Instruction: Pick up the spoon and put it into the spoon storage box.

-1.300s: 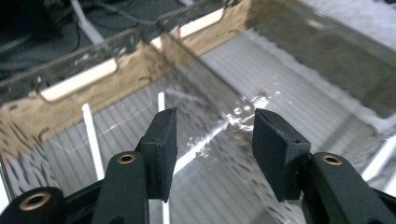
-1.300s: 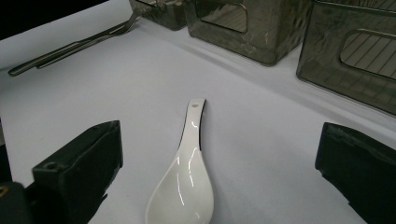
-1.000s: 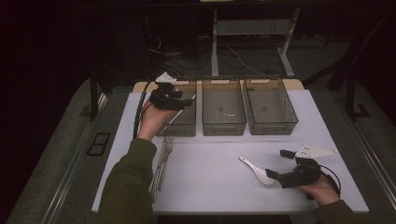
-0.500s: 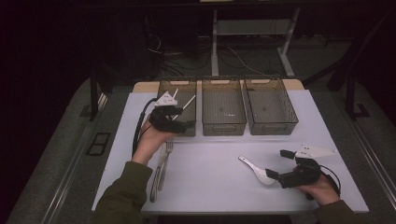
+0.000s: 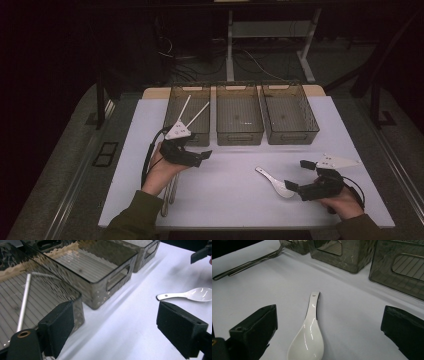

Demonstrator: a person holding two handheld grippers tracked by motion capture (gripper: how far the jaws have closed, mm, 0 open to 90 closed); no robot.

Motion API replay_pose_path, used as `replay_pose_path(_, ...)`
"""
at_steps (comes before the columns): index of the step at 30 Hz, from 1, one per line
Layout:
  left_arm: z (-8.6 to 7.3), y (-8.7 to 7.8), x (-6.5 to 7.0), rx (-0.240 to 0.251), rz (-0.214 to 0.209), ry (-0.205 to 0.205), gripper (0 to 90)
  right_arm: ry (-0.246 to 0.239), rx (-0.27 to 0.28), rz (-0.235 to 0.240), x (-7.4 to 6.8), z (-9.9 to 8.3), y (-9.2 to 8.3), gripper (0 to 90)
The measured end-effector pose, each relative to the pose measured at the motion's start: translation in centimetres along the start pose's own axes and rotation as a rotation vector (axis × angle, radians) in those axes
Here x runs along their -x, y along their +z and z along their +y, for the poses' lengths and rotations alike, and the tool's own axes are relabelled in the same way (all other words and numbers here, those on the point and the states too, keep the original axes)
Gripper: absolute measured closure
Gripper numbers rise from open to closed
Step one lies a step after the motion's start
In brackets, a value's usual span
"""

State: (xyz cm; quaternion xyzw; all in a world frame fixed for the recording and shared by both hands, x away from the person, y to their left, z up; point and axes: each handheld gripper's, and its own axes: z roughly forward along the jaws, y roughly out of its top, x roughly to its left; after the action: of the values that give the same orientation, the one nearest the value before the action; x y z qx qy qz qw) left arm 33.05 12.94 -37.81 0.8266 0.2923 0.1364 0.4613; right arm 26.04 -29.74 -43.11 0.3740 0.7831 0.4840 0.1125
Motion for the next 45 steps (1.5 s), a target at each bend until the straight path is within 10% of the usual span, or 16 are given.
replay_pose_path(24,-6.9,-2.9,3.3,0.023,-0.019,0.027,0.0,0.021,-0.038,0.015,0.0,0.2,-0.1,0.9)
replay_pose_path(33,-7.3,-2.8,3.2,0.032,-0.056,0.024,0.0,0.030,-0.081,-0.033,0.8,1.6,0.7,28.3)
replay_pose_path(45,-7.4,-2.5,3.0,0.014,-0.071,0.018,0.0,0.042,-0.129,0.024,1.1,3.8,4.3,68.2)
